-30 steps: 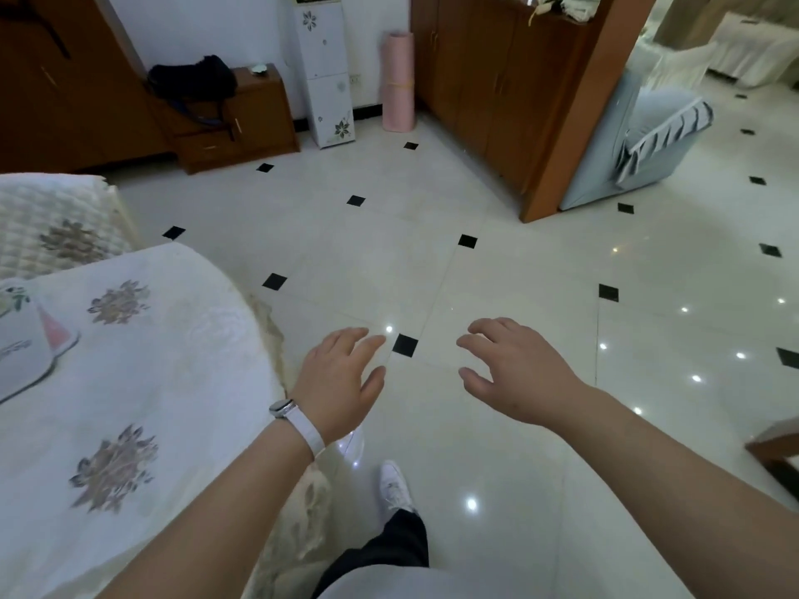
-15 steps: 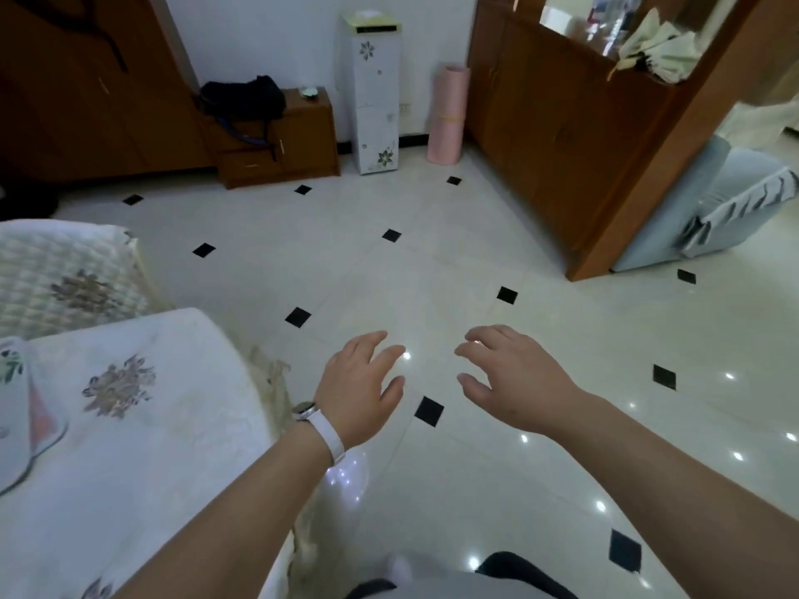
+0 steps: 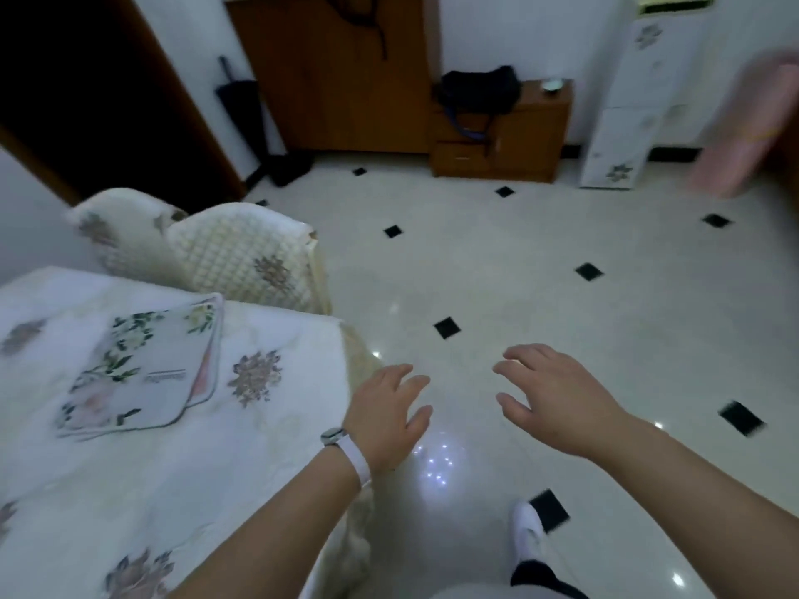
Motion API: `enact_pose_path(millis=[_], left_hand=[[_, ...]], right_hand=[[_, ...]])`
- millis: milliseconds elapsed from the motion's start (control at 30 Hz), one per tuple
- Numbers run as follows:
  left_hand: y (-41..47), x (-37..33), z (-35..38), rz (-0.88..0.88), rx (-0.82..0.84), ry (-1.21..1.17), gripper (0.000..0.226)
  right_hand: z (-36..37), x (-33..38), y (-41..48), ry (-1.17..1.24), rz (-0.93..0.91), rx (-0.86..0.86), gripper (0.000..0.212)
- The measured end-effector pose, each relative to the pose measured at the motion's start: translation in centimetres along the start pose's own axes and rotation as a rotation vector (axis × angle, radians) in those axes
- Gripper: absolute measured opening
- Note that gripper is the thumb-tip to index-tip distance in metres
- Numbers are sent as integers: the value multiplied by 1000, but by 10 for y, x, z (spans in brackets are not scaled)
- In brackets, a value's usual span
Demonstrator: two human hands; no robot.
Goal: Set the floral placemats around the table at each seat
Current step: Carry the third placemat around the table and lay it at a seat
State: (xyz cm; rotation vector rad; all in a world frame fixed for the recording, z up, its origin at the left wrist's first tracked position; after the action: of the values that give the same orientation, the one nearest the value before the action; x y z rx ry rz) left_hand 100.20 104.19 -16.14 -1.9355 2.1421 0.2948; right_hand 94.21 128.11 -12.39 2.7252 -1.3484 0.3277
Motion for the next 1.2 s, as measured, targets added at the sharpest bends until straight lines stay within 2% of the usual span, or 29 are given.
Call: enact_pose_path(millis=[100, 267, 333, 467, 600, 833, 967, 1100, 1200], left_hand=[[23, -1, -7, -155, 4, -2, 54], [52, 5, -32, -306, -111, 37, 47], [51, 13, -46, -373, -177, 54, 47], [30, 51, -63, -555, -223, 75, 49], [-6, 97, -62, -767, -224, 48, 54], [-38, 187, -65, -855, -283, 47, 51], [-42, 233, -61, -908, -297, -18, 54], [-66, 261, -47, -1026, -334, -118, 57], [-89, 281, -42, -1064, -311, -86, 55]], right_hand=[[-13, -28, 46, 27, -104, 28, 48], [-22, -45, 132, 50, -297, 72, 54], [-20, -27, 159, 72, -381, 94, 56], [-14, 23, 203, 92, -572, 137, 42], [5, 73, 238, 75, -704, 223, 46], [24, 138, 296, -31, -804, 262, 56], [28, 165, 339, -70, -817, 246, 44], [41, 192, 359, -107, -857, 308, 45], [54, 218, 376, -149, -922, 352, 46]])
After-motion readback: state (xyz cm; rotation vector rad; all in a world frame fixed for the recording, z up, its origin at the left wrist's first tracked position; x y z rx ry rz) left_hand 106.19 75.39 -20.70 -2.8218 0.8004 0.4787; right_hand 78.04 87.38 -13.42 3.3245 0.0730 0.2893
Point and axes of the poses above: each hand's wrist, its own y-axis towards the middle knuckle, its own z-axis out of the palm, x = y × z, the point moved 2 cm from there along y, towards the middle knuckle, and after that the axes turned 1 degree about -z, right-handed, at the moved point
